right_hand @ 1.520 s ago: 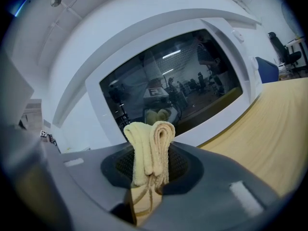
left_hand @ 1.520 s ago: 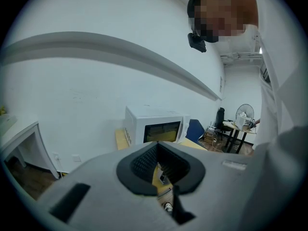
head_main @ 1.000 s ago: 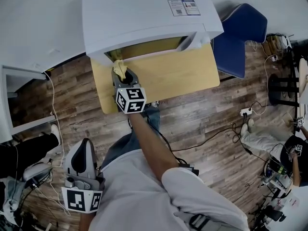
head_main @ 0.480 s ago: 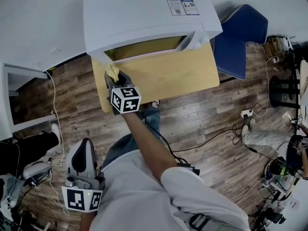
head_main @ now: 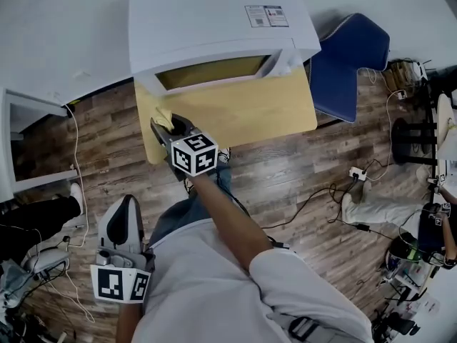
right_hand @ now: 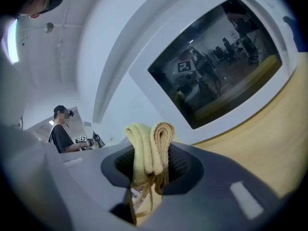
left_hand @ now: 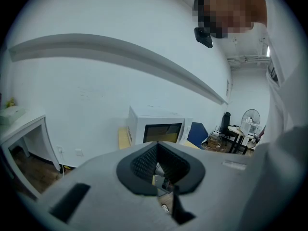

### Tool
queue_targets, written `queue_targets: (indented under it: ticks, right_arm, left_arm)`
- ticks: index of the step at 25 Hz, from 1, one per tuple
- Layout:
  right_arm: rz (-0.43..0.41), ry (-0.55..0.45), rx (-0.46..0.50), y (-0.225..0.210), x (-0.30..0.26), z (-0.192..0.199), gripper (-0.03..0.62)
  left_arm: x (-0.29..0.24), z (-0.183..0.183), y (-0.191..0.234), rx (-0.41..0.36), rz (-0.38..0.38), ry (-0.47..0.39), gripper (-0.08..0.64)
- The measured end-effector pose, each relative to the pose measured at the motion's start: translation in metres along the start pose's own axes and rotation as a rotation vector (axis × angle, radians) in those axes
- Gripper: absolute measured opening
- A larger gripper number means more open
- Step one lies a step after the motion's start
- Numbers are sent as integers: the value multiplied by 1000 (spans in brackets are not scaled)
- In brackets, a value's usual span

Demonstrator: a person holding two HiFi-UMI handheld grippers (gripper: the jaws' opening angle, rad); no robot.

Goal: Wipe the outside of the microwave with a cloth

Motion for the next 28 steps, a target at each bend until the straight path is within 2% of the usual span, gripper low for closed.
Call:
queue_targets:
  ticks: [5, 18, 28]
  right_arm:
    - [45, -18, 79, 7, 40, -29, 117]
    - [172, 10, 295, 32, 149, -103, 118]
    - [245, 54, 358, 54, 204, -127, 118]
  left_arm:
    - [-6, 6, 3, 26, -19, 5, -6]
    - [-38, 4, -18, 21, 80, -26, -6]
    - [-57, -4, -19, -14, 107, -20, -8]
Point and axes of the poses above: the fingertips, and each gripper's own axes: x backward along the fingers, y to its left, z out of its underside, the point moved 2 cm from there along x, backward along the fingers, and after that the axes turned 10 degrees about -z, right-handed, at the moved point
